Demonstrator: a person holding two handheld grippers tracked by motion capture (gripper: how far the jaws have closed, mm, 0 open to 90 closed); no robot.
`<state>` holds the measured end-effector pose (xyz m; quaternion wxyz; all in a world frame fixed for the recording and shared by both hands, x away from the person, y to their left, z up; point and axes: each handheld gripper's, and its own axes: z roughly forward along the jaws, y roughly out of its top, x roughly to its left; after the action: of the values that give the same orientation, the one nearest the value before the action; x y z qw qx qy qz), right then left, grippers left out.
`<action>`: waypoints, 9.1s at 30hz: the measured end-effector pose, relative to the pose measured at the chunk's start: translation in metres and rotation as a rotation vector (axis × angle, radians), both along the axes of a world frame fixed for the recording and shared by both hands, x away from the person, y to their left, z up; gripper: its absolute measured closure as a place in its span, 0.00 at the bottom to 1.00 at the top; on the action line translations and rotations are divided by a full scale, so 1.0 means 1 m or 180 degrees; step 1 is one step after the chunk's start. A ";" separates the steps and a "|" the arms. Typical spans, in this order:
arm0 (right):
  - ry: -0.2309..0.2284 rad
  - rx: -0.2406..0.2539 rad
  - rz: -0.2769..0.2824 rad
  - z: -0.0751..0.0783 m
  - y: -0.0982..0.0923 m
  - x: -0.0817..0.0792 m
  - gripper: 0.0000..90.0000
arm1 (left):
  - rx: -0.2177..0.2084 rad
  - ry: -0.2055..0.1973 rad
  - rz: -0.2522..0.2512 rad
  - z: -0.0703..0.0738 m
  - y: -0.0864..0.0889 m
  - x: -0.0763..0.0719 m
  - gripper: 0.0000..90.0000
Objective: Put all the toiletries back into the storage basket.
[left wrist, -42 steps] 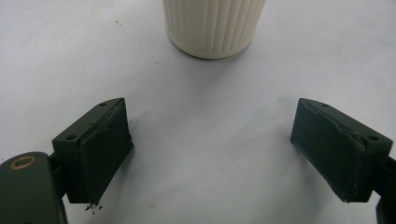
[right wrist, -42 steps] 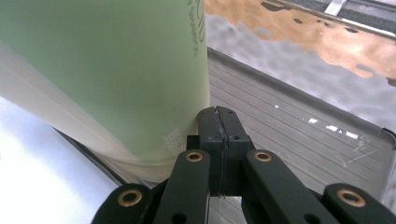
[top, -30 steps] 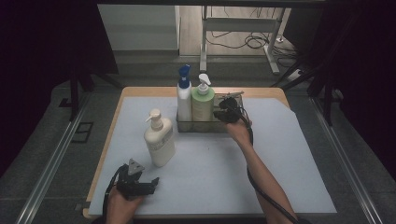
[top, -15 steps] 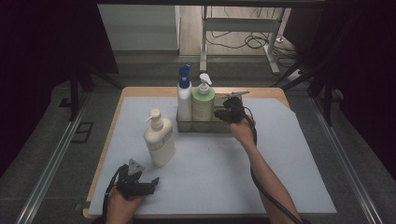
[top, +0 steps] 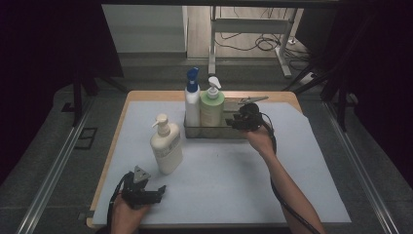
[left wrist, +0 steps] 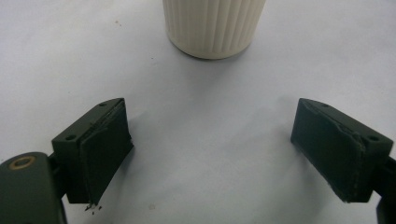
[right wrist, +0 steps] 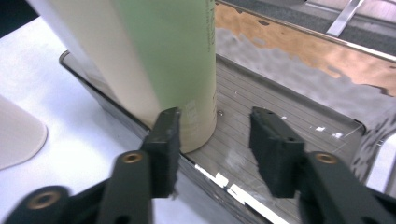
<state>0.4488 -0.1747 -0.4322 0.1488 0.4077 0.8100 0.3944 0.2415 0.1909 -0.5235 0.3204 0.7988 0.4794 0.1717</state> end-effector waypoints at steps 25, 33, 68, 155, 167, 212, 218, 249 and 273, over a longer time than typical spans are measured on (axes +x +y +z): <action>-0.0135 -0.0318 0.0377 0.017 -0.015 -0.066 0.03 | -0.0009 0.0012 -0.0011 0.000 0.000 0.001 0.12; -0.0171 -0.0377 0.0441 0.015 -0.027 -0.093 0.00 | -0.0002 0.0012 -0.0020 0.000 0.000 0.001 0.12; 0.0049 -0.0421 0.0195 -0.076 -0.079 -0.159 0.00 | -0.0054 0.0060 -0.0032 0.005 0.008 0.002 0.22; 0.0091 -0.0397 0.0172 -0.091 -0.080 -0.163 0.00 | -0.0196 0.0098 -0.0520 0.013 -0.026 0.064 0.99; 0.0093 -0.0393 0.0171 -0.091 -0.080 -0.163 0.00 | -0.0236 0.0106 -0.0387 0.009 -0.027 0.082 0.98; 0.0093 -0.0398 0.0175 -0.091 -0.079 -0.163 0.00 | -0.0273 0.0050 -0.0898 0.011 -0.096 0.073 0.99; 0.0111 -0.0407 0.0175 -0.090 -0.079 -0.163 0.00 | -0.0282 0.0069 -0.1001 0.012 -0.106 0.068 0.99; 0.0079 -0.0280 0.0330 -0.071 -0.071 -0.165 0.00 | -0.0253 0.0062 -0.1318 0.018 -0.125 0.048 0.61; -0.0232 0.0044 0.0612 -0.019 -0.037 -0.162 0.00 | 0.0099 -0.0157 -0.0804 0.002 -0.075 0.012 0.14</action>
<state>0.2871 -0.2122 -0.4512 0.1368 0.3144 0.8367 0.4271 0.2538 0.1155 -0.5213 0.3388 0.8532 0.3642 0.1569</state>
